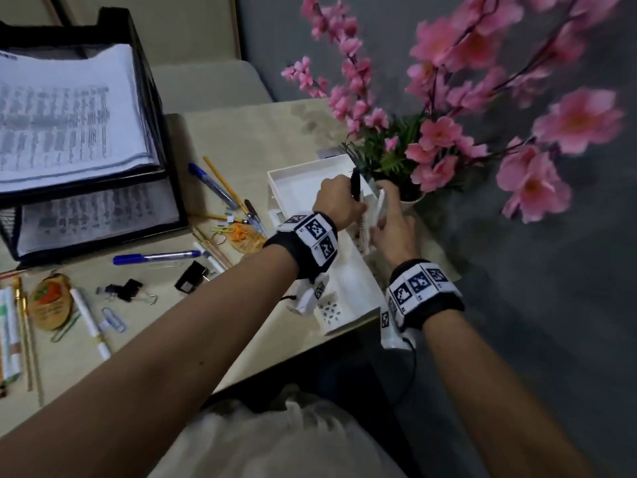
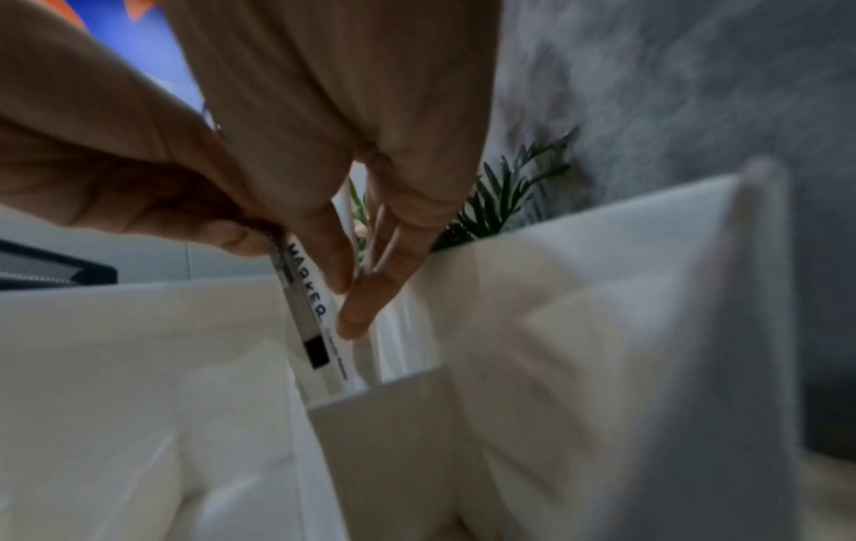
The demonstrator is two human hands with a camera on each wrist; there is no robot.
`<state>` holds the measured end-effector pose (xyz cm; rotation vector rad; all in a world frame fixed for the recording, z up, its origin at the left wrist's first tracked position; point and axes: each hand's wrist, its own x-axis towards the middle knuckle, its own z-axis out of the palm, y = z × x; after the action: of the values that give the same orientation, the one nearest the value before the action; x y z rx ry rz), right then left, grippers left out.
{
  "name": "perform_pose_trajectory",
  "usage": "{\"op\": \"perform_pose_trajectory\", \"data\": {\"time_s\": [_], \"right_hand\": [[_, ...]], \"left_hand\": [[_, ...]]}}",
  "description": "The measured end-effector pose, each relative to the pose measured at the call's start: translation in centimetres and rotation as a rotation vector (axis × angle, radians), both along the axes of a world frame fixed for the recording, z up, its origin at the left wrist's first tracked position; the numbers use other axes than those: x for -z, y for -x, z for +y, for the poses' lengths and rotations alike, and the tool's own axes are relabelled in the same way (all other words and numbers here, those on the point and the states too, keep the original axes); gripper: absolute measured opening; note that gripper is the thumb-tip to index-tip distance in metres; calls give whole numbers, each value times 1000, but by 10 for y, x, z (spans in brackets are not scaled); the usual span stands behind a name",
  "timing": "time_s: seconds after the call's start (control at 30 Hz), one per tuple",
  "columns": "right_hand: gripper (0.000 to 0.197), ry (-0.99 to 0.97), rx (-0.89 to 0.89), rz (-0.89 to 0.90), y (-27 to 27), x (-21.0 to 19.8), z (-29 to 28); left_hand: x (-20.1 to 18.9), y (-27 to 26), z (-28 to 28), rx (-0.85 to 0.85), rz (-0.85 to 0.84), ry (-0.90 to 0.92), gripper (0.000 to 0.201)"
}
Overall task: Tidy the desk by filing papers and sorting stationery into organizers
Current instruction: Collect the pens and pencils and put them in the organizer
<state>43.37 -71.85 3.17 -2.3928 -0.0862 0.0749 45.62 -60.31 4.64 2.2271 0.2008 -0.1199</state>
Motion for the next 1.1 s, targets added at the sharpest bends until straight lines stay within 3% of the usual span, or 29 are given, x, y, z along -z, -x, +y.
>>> {"op": "perform_pose_trajectory", "data": {"time_s": [0.07,0.17,0.27,0.37,0.47,0.57,0.67,0.83,0.93,1.1], "right_hand": [[48,-54,-11,66,2,7,-4],[31,-120,-17,131,2,15,-9],[41,-93,-26,121,-2,16,-8],[47,-19,9,-96,-4,7,5],[40,-123,-6,-295,2,-8,44],[35,-228,-130,-307,8,-21,99],[30,-268,-289,-202,6,-20,157],[25,77,-481,99,-28,23,223],[27,253,-505,116,-48,45,241],[25,480,-540,79,-65,70,262]], "left_hand": [[11,-5,-5,46,71,-90,32],[21,-6,-7,101,174,-180,34],[22,-2,-2,95,188,-167,32],[19,7,21,50,119,-44,9],[15,26,58,-49,9,112,15],[18,45,105,-226,-19,227,14],[30,65,156,-426,73,383,22],[53,103,223,-704,229,667,26],[58,118,249,-793,243,747,24],[53,122,274,-798,270,735,20]]}}
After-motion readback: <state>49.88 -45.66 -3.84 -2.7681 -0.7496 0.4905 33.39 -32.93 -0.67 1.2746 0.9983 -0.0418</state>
